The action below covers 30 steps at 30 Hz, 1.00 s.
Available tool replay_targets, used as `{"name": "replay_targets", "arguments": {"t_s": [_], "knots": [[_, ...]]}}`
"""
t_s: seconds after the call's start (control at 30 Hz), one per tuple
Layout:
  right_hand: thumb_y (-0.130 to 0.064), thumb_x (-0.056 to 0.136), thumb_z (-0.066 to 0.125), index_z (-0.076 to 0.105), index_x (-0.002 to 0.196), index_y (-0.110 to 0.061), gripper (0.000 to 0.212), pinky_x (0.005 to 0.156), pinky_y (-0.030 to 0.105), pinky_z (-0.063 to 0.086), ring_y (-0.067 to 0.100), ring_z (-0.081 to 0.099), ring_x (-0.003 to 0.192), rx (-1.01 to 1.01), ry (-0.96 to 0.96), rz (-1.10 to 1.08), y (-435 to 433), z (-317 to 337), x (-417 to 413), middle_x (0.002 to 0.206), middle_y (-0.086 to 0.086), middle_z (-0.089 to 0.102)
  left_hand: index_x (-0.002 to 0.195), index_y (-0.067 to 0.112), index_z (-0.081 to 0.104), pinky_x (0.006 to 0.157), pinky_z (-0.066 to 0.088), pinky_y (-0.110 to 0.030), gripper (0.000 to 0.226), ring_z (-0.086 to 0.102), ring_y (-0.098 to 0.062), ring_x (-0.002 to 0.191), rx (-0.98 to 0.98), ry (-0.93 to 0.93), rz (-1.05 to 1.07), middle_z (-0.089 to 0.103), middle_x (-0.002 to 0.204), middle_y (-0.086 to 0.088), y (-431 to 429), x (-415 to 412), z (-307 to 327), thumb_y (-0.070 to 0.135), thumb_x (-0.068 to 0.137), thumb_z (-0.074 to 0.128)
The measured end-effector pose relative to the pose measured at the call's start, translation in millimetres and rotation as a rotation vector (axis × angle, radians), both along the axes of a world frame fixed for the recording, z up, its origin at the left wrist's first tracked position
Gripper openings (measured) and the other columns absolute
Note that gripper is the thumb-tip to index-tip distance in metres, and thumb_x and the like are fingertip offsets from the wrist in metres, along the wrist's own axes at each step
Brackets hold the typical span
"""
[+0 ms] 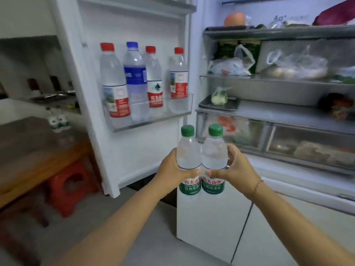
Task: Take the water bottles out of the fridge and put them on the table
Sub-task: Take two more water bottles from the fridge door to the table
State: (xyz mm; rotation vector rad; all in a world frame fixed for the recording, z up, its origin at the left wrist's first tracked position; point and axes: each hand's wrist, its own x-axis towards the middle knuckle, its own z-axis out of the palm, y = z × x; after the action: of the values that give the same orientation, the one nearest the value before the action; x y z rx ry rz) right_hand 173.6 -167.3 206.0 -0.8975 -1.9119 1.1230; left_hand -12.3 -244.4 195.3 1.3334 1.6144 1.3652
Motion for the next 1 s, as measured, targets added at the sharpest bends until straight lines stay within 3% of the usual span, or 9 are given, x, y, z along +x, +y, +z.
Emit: {"name": "replay_targets", "arguments": {"t_s": [0.13, 0.3, 0.43, 0.57, 0.63, 0.77, 0.87, 1.0], "knots": [[-0.023, 0.053, 0.090, 0.048, 0.111, -0.038, 0.073, 0.083, 0.024, 0.049, 0.001, 0.059, 0.102, -0.033, -0.010, 0.112, -55.2, -15.8, -81.1, 0.110, -0.016, 0.064, 0.113, 0.029, 0.056, 0.090, 0.054, -0.046, 0.067, 0.065, -0.016, 0.104, -0.026, 0.006, 0.119, 0.069, 0.110, 0.005, -77.8, -69.2, -10.6, 0.033, 0.052, 0.085], [-0.021, 0.053, 0.090, 0.049, 0.110, -0.035, 0.071, 0.066, 0.010, 0.050, -0.005, 0.062, 0.092, -0.058, 0.000, 0.248, -115.9, -26.6, -169.7, 0.106, -0.016, 0.065, 0.118, 0.026, 0.056, 0.091, 0.053, -0.046, 0.068, 0.065, -0.015, 0.104, -0.038, 0.048, 0.274, 0.069, 0.112, 0.005, -158.3, -145.9, -17.3, 0.023, 0.059, 0.088], [-0.015, 0.057, 0.088, 0.049, 0.108, -0.034, 0.067, 0.063, 0.005, 0.048, -0.011, 0.060, 0.089, -0.076, 0.013, 0.341, -149.9, -31.5, -231.8, 0.106, -0.015, 0.063, 0.117, 0.029, 0.057, 0.089, 0.054, -0.043, 0.064, 0.066, -0.010, 0.101, -0.023, 0.064, 0.360, 0.070, 0.110, 0.007, -204.5, -197.2, -23.2, 0.021, 0.062, 0.087], [-0.016, 0.057, 0.088, 0.050, 0.109, -0.034, 0.067, 0.076, 0.016, 0.049, -0.001, 0.060, 0.098, -0.089, 0.017, 0.405, -168.6, -37.4, -290.6, 0.108, -0.014, 0.063, 0.114, 0.039, 0.057, 0.085, 0.054, -0.033, 0.061, 0.065, 0.000, 0.098, -0.012, 0.069, 0.407, 0.070, 0.106, 0.014, -234.8, -244.7, -29.7, 0.024, 0.062, 0.086], [-0.015, 0.057, 0.088, 0.050, 0.105, -0.040, 0.066, 0.075, 0.016, 0.050, -0.003, 0.061, 0.096, -0.098, 0.033, 0.449, -174.7, -40.1, -322.6, 0.105, -0.016, 0.065, 0.115, 0.040, 0.057, 0.084, 0.053, -0.030, 0.064, 0.065, 0.000, 0.099, -0.009, 0.052, 0.452, 0.070, 0.108, 0.016, -245.0, -271.3, -33.6, 0.026, 0.060, 0.087], [-0.011, 0.058, 0.087, 0.049, 0.103, -0.040, 0.065, 0.073, 0.012, 0.050, -0.006, 0.060, 0.096, -0.092, 0.054, 0.519, -178.9, -44.3, -387.0, 0.105, -0.016, 0.063, 0.116, 0.036, 0.057, 0.090, 0.054, -0.039, 0.064, 0.065, -0.009, 0.105, -0.027, 0.065, 0.525, 0.070, 0.111, 0.011, -251.7, -326.7, -38.7, 0.027, 0.060, 0.088], [-0.006, 0.056, 0.087, 0.051, 0.103, -0.037, 0.067, 0.085, 0.027, 0.052, 0.006, 0.060, 0.103, -0.138, 0.098, 0.533, -171.7, -46.0, -434.2, 0.107, -0.012, 0.064, 0.116, 0.036, 0.058, 0.090, 0.054, -0.036, 0.063, 0.065, -0.008, 0.104, -0.015, 0.066, 0.546, 0.070, 0.111, 0.011, -247.3, -368.3, -37.7, 0.024, 0.061, 0.088], [-0.004, 0.057, 0.086, 0.054, 0.111, -0.029, 0.068, 0.088, 0.032, 0.052, 0.010, 0.060, 0.106, -0.189, 0.107, 0.569, -153.5, -43.3, -489.8, 0.110, -0.009, 0.064, 0.116, 0.039, 0.056, 0.087, 0.053, -0.029, 0.065, 0.064, -0.003, 0.104, -0.005, 0.058, 0.577, 0.069, 0.112, 0.014, -233.5, -414.8, -33.4, 0.022, 0.063, 0.088]]}}
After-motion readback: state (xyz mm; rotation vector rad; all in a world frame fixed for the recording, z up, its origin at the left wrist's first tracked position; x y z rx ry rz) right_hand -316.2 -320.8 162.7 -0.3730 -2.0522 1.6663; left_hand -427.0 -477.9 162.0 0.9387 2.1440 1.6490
